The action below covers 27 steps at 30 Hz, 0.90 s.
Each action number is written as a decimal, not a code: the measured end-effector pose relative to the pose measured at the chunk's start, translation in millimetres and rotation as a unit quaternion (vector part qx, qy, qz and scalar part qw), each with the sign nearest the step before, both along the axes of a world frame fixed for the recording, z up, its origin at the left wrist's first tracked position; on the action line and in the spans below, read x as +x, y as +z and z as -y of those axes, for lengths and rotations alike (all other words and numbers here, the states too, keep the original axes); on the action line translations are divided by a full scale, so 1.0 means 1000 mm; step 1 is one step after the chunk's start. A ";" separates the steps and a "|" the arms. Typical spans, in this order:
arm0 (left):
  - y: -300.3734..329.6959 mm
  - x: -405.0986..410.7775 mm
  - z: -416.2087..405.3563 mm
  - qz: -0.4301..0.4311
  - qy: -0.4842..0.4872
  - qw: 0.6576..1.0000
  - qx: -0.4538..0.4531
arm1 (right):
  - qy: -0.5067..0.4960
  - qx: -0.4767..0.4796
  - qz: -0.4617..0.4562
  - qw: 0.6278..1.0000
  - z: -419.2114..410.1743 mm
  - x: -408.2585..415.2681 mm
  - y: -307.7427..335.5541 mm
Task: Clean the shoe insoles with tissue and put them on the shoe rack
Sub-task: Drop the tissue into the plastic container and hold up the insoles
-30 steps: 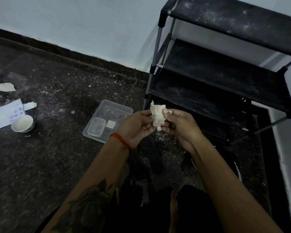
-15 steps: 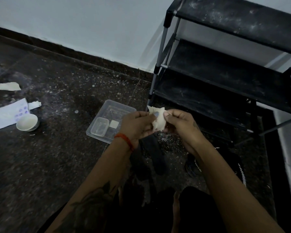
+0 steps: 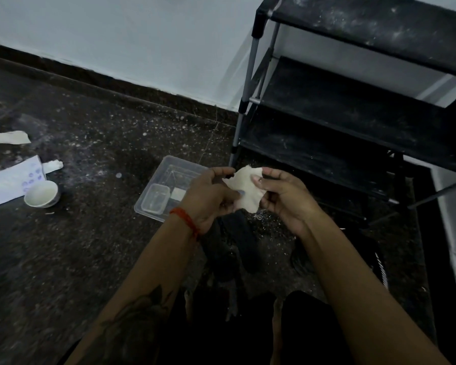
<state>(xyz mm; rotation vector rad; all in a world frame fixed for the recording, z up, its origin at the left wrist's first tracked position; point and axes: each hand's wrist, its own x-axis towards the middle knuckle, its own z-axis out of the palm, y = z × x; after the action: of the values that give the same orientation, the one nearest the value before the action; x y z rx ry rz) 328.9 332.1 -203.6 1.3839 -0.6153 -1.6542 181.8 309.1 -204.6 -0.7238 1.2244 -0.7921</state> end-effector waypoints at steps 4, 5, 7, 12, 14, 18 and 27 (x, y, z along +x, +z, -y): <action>0.002 0.002 -0.001 0.009 -0.009 0.999 -0.041 | 0.000 -0.040 -0.081 0.996 -0.003 0.003 -0.001; 0.002 0.003 -0.001 0.022 -0.008 0.998 -0.057 | -0.007 -0.057 -0.089 0.994 -0.003 0.005 -0.001; 0.001 0.003 -0.002 0.031 0.004 0.996 -0.084 | -0.019 -0.077 -0.076 0.994 -0.003 0.007 -0.001; -0.002 0.007 -0.001 0.063 0.028 0.990 -0.122 | 0.078 -0.076 0.026 0.994 -0.004 0.005 0.006; -0.002 0.009 0.000 0.063 0.022 0.989 -0.129 | 0.095 -0.089 0.027 0.991 -0.006 0.008 0.004; -0.004 0.013 0.001 0.084 -0.016 0.989 -0.124 | 0.070 -0.126 -0.003 0.990 -0.004 0.009 0.000; -0.008 0.025 0.004 0.268 -0.033 0.948 -0.167 | 0.079 -0.191 -0.093 0.974 -0.001 0.018 -0.007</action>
<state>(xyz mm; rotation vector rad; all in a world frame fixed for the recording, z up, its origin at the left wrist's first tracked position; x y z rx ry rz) 354.2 328.6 -211.6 1.5673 -1.2063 -1.1391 199.9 310.3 -211.1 -1.2182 1.1742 -0.8521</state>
